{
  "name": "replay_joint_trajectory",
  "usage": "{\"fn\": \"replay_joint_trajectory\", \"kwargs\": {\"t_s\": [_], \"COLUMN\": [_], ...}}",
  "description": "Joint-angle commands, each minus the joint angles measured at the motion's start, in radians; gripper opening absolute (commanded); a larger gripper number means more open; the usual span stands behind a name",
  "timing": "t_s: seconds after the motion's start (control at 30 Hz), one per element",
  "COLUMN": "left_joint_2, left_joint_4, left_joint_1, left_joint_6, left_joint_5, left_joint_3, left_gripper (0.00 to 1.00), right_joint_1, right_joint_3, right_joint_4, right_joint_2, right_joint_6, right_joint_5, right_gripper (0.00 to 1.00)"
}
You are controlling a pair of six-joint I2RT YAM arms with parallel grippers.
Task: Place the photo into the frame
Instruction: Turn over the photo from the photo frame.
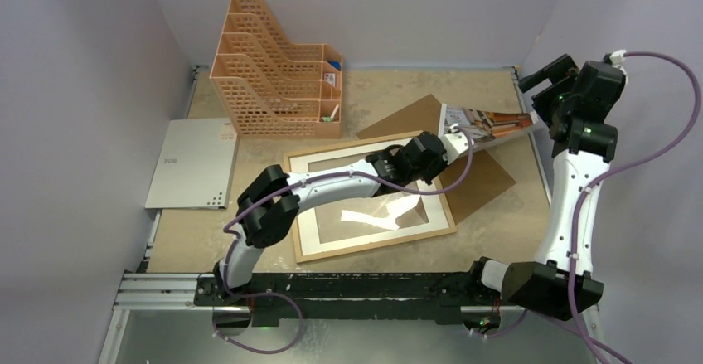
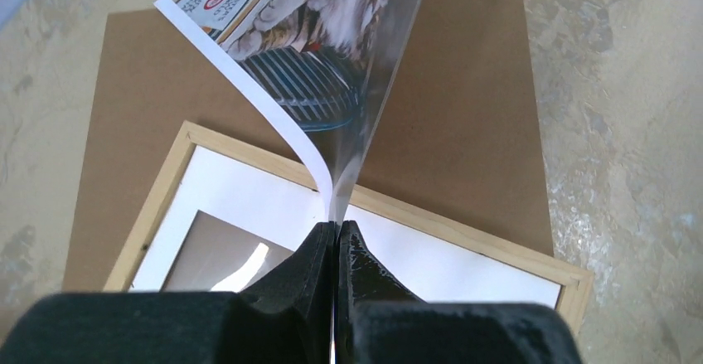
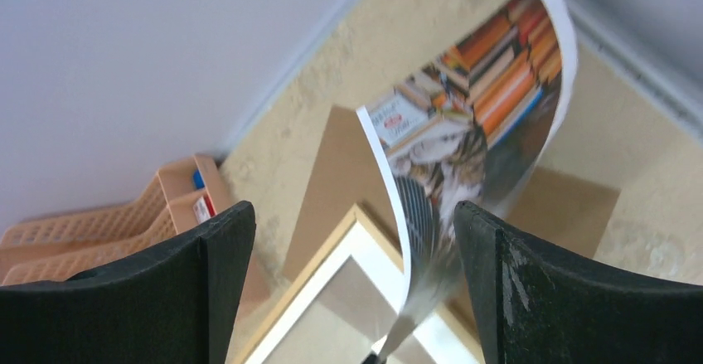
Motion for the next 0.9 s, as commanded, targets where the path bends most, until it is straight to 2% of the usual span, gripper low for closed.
{"fn": "replay_joint_trajectory", "kwargs": {"t_s": [0.0,0.1,0.37,0.57,0.73,0.87], "left_joint_2": [-0.052,-0.072,-0.154,-0.195,-0.245,-0.292], "left_joint_4": [-0.036,-0.054,-0.137,-0.211,-0.228,-0.246], "left_joint_1": [0.067,0.130,0.278,0.385,0.443,0.484], "left_joint_6": [0.062,-0.066,-0.220,-0.359,-0.460,-0.518], "left_joint_5": [0.179,0.330,0.576,0.653,0.694,0.712], "left_joint_3": [0.063,0.094,0.152,0.160,0.184,0.197], "left_gripper": [0.00,0.00,0.00,0.00,0.00,0.00], "right_joint_1": [-0.003,-0.002,0.008,0.033,0.065,0.076], "right_joint_3": [0.118,0.148,0.183,0.190,0.140,0.108], "right_joint_4": [0.037,0.071,0.195,0.257,0.350,0.440], "right_joint_2": [0.031,0.061,0.097,0.086,0.060,0.023], "right_joint_6": [-0.086,-0.121,-0.190,-0.240,-0.233,-0.208], "right_joint_5": [0.066,-0.009,-0.248,-0.220,-0.258,-0.225], "right_gripper": [0.91,0.89,0.88,0.89,0.89,0.90]}}
